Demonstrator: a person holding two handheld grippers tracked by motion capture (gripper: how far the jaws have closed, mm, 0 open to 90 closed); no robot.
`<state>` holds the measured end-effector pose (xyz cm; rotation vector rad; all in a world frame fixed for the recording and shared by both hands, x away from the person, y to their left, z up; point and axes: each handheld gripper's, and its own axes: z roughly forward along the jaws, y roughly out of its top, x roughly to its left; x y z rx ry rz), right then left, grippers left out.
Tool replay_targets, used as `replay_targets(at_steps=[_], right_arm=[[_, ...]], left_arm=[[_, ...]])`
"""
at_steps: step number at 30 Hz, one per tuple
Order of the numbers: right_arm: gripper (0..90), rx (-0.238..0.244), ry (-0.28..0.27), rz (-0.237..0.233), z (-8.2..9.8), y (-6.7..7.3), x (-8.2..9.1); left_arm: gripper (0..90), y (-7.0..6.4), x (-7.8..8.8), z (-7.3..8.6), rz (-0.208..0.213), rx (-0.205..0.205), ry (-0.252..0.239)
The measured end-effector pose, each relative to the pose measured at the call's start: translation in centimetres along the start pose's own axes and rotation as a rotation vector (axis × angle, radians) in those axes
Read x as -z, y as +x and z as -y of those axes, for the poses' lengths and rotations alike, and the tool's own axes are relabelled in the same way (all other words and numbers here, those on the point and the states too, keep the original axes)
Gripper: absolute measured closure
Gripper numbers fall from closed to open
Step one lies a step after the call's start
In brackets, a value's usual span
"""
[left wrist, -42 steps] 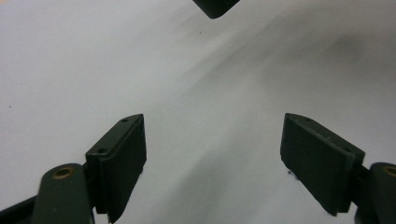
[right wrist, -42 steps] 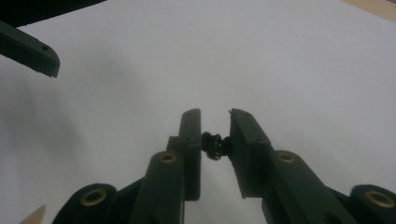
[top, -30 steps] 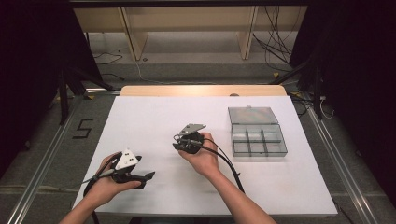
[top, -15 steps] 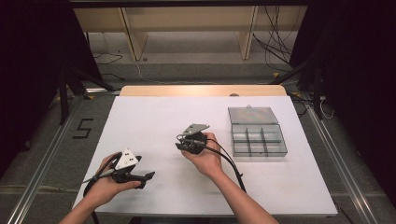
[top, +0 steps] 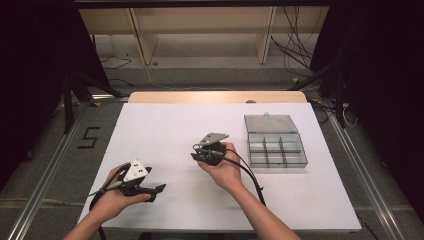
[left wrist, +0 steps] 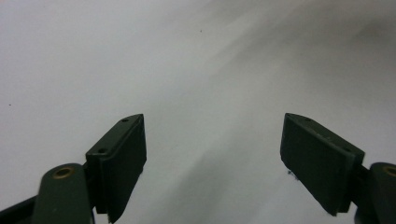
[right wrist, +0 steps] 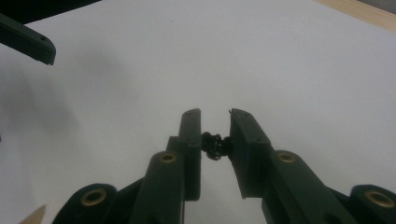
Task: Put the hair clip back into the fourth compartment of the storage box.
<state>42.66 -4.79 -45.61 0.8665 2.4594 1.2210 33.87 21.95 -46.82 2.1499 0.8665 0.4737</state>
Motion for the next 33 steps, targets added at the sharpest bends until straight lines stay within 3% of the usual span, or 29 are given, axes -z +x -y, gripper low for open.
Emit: replay_targets(at_steps=[33], right_arm=[[75.3,-0.005,-0.003,0.008,1.2,-1.4,2.4]], left_arm=[[22.4,0.0,-0.1,0.0,0.002,0.0,0.004]])
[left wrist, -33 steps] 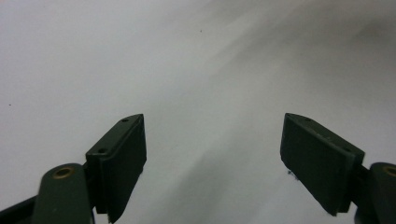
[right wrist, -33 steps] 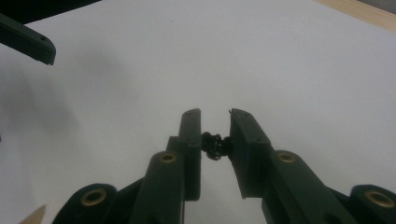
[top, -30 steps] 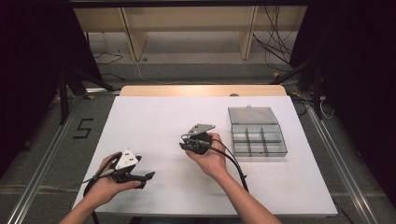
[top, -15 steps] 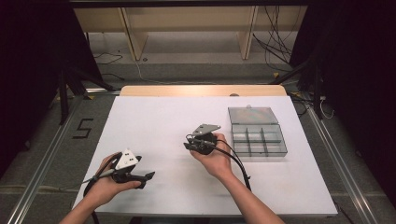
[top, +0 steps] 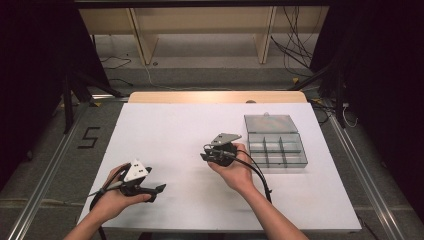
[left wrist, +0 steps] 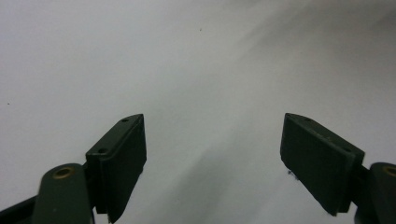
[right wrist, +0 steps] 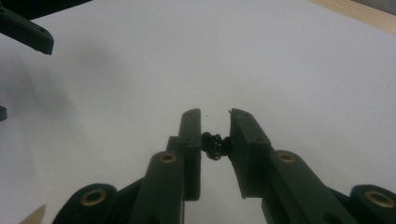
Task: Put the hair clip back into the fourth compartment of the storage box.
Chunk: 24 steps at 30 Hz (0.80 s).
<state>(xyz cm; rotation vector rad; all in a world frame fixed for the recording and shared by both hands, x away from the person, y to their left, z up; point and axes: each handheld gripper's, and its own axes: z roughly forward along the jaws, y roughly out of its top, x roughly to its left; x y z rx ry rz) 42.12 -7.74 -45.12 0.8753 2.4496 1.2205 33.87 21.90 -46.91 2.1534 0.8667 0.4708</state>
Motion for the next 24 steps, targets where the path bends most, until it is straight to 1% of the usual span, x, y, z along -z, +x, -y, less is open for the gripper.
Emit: replay_targets(at_steps=[11,24], right_arm=[[75.3,-0.005,0.003,-0.002,0.7,-0.2,0.7],[75.3,-0.003,0.0,-0.001,1.2,-0.3,1.2]], left_arm=[[22.4,0.0,0.0,0.0,-0.002,0.001,0.002],[22.4,0.0,-0.1,0.0,-0.002,0.002,0.002]])
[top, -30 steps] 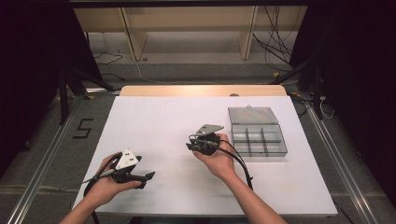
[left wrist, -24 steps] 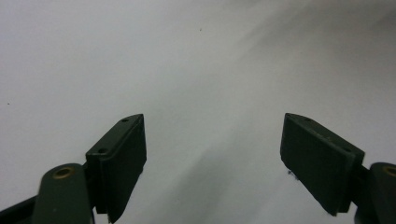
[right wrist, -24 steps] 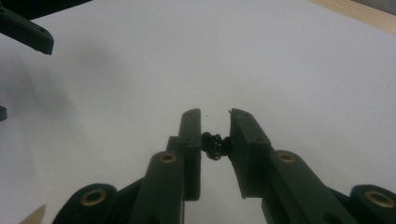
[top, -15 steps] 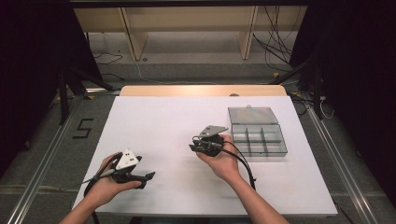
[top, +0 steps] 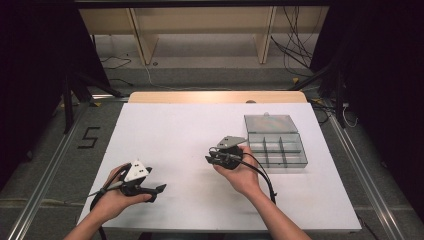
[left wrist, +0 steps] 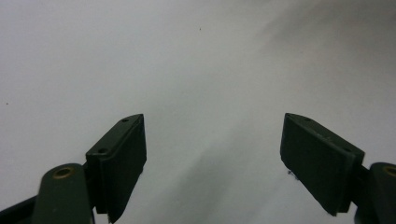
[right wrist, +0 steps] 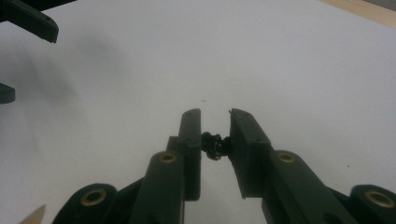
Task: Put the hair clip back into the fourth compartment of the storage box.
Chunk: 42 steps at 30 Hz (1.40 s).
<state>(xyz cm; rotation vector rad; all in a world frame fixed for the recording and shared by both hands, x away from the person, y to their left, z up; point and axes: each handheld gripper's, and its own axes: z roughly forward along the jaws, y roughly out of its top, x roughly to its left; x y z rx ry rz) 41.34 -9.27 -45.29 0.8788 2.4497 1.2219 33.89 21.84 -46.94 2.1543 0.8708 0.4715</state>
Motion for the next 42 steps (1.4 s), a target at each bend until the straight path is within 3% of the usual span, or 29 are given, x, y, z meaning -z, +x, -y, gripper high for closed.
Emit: replay_targets(at_steps=[42], right_arm=[[75.3,-0.034,-0.01,0.021,1.3,-1.0,1.9]], left_arm=[[22.4,0.0,0.0,0.0,-0.005,0.003,0.001]])
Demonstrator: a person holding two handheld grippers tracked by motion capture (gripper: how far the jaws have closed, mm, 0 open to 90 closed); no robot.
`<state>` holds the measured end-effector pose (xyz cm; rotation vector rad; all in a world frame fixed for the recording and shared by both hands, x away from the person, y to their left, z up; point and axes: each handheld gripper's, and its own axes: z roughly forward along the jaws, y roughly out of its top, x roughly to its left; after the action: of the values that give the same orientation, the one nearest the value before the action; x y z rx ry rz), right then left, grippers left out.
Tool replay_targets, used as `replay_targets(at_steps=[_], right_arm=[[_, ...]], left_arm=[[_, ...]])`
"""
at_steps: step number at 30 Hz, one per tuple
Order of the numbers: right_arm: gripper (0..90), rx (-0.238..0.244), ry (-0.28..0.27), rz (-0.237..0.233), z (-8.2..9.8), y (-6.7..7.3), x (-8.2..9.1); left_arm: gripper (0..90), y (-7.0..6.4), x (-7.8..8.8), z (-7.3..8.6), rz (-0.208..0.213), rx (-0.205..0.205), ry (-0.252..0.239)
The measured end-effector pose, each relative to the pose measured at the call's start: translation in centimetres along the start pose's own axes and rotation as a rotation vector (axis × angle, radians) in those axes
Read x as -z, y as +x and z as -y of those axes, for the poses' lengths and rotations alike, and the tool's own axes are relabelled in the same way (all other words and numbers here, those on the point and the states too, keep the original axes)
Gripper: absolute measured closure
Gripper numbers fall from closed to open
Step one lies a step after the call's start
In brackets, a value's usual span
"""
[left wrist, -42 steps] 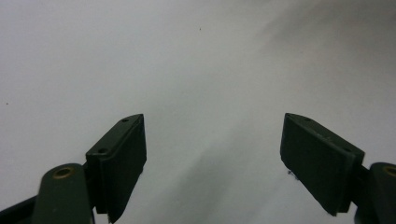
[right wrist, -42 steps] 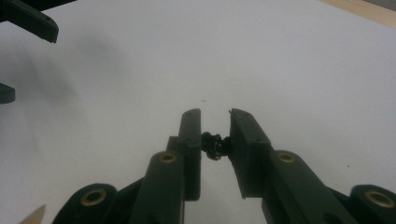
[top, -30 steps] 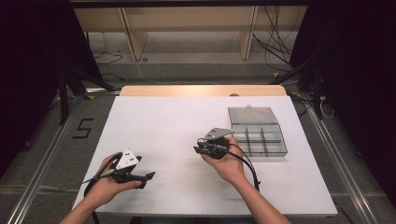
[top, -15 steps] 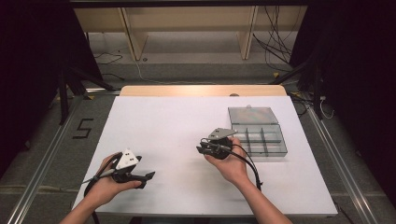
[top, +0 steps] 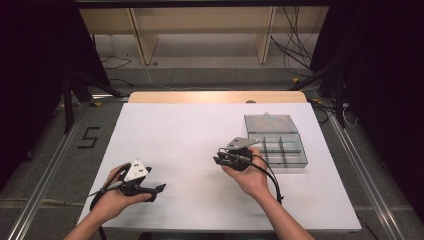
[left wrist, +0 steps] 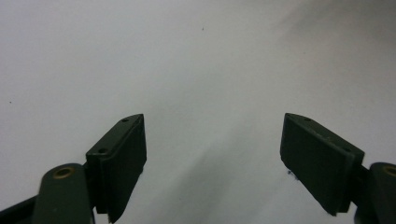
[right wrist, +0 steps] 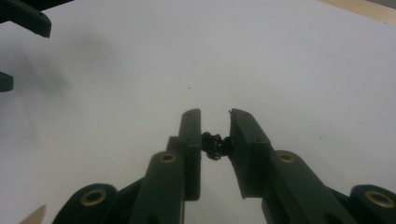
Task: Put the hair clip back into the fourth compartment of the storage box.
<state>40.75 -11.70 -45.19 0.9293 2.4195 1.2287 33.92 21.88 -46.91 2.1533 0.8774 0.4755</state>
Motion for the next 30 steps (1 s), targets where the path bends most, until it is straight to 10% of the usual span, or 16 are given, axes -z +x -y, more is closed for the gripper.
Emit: replay_targets(at_steps=[30], right_arm=[[75.3,-0.013,-0.01,0.022,0.5,-1.0,1.7]], left_arm=[[22.4,0.0,0.0,0.0,-0.003,0.004,-0.003]])
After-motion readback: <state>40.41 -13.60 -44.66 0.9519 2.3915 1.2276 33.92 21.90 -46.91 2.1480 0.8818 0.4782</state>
